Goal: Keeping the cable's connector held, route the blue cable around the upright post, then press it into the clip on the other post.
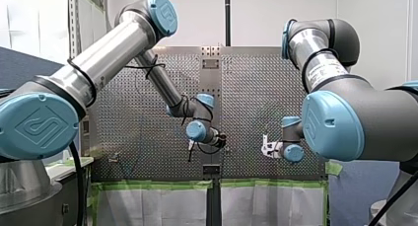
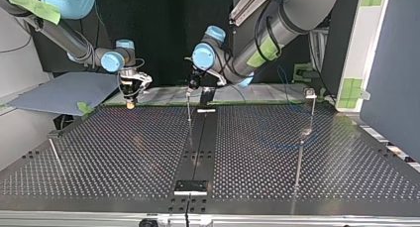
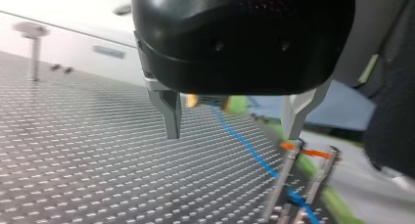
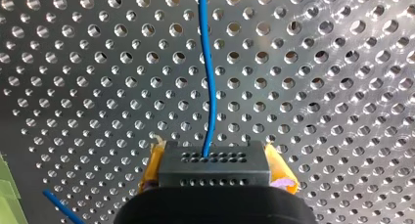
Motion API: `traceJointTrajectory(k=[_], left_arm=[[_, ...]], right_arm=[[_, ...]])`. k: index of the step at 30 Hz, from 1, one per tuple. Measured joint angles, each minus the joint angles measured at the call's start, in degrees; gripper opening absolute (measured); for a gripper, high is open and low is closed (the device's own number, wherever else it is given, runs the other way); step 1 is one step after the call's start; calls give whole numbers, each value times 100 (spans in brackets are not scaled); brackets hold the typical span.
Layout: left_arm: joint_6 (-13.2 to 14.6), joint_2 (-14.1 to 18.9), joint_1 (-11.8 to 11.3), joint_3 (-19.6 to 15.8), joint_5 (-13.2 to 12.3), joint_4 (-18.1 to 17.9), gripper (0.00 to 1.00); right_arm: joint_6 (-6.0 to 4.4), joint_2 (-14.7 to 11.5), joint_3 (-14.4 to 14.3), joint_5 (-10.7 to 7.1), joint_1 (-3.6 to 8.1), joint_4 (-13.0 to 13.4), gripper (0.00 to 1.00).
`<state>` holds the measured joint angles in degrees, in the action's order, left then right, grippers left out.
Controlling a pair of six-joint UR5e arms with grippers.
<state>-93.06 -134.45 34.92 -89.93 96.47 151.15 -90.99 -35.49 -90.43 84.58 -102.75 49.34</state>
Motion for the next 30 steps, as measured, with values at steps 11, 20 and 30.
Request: traceJointTrajectory(k=[11, 20, 30], left_arm=[[-641, 656, 175, -656, 656, -655, 99], [-889, 1138, 307, -1139, 1137, -1139, 99], [-788, 1638, 391, -1639, 1473, -1388, 99]], right_arm=[[-8, 1, 2, 7, 8, 6, 0], [-17, 1, 2, 7, 18, -10, 0], [-17, 1, 0, 7, 22, -11, 0]])
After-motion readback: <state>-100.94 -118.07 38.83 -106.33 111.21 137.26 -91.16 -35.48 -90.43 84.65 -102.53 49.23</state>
